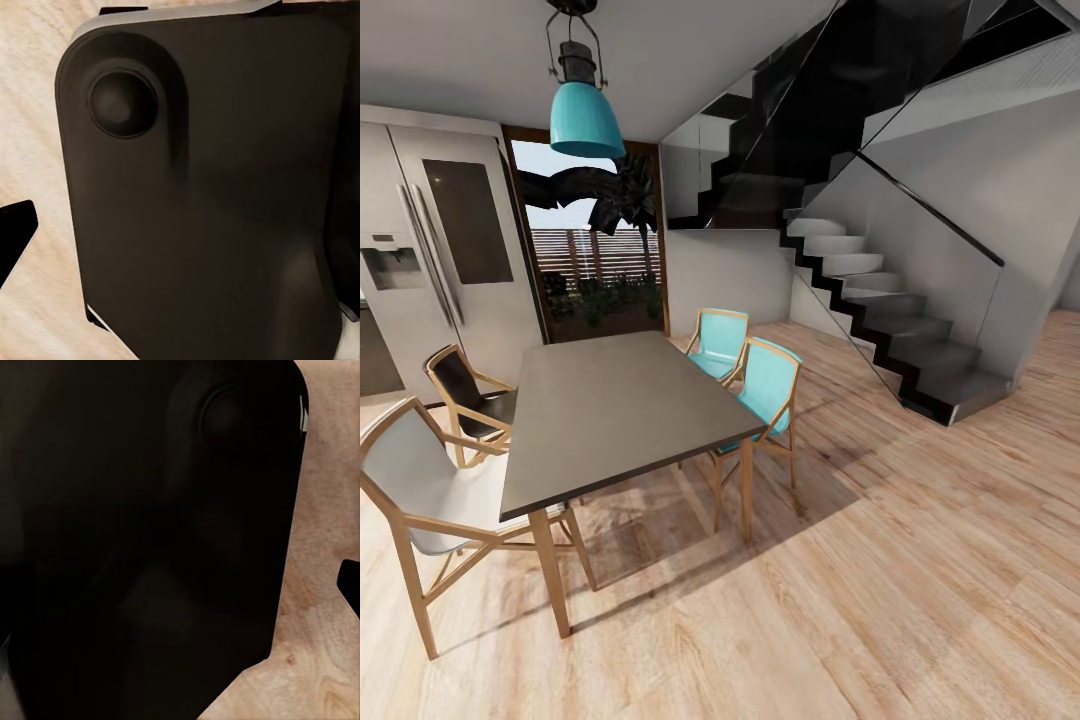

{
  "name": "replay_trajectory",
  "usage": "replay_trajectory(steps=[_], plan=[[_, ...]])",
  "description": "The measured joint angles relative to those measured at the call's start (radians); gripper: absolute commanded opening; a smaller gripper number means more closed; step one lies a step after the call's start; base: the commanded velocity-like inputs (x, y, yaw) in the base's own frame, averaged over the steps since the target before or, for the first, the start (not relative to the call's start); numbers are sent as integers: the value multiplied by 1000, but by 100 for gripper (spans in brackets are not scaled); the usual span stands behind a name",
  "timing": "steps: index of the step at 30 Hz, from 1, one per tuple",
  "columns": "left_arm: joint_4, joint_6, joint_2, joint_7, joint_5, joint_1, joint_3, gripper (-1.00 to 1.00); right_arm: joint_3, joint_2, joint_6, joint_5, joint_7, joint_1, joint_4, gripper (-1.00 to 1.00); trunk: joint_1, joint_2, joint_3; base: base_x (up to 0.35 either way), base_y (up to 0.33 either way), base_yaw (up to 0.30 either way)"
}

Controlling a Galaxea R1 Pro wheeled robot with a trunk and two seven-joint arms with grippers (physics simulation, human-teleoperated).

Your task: Put the three can of soda from the living room inside the tash can in the kitchen.

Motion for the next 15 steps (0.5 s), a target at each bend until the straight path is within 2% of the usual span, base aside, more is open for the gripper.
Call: replay_trajectory(steps=[15], plan=[[0, 0, 0, 0, 0, 0, 0, 100, 0, 0, 0, 0, 0, 0, 0, 100, 0, 0, 0, 0, 0, 0]])
